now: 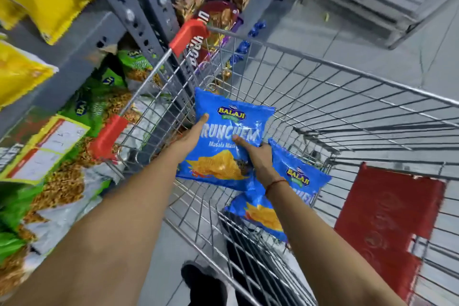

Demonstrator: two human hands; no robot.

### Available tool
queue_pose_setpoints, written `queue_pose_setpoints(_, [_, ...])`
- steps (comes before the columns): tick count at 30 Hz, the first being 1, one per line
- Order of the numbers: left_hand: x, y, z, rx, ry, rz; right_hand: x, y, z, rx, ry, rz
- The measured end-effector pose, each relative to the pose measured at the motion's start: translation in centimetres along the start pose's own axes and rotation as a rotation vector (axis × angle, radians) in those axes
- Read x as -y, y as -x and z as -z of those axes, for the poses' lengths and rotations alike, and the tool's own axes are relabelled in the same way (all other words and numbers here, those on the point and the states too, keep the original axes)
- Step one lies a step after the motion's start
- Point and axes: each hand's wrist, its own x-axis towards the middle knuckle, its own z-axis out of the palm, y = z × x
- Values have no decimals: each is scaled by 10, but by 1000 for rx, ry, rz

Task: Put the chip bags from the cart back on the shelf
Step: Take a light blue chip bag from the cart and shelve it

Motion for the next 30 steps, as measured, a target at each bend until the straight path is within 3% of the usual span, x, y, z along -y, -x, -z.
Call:
queue_pose_setpoints(7, [-19, 68, 15, -23, 224, -295, 81, 60, 10, 23, -145, 173])
queue_pose_setpoints(12, [-52, 147, 28, -100, 242, -651, 147, 128, 7, 53, -187, 363])
queue_pose_setpoints(23, [-134, 383, 89, -495, 358, -1245, 305, 312, -33, 184, -248, 934])
queue_pose_setpoints(30, [-147, 511, 142, -636, 463, -1459, 371, 428, -69, 342, -304, 1199])
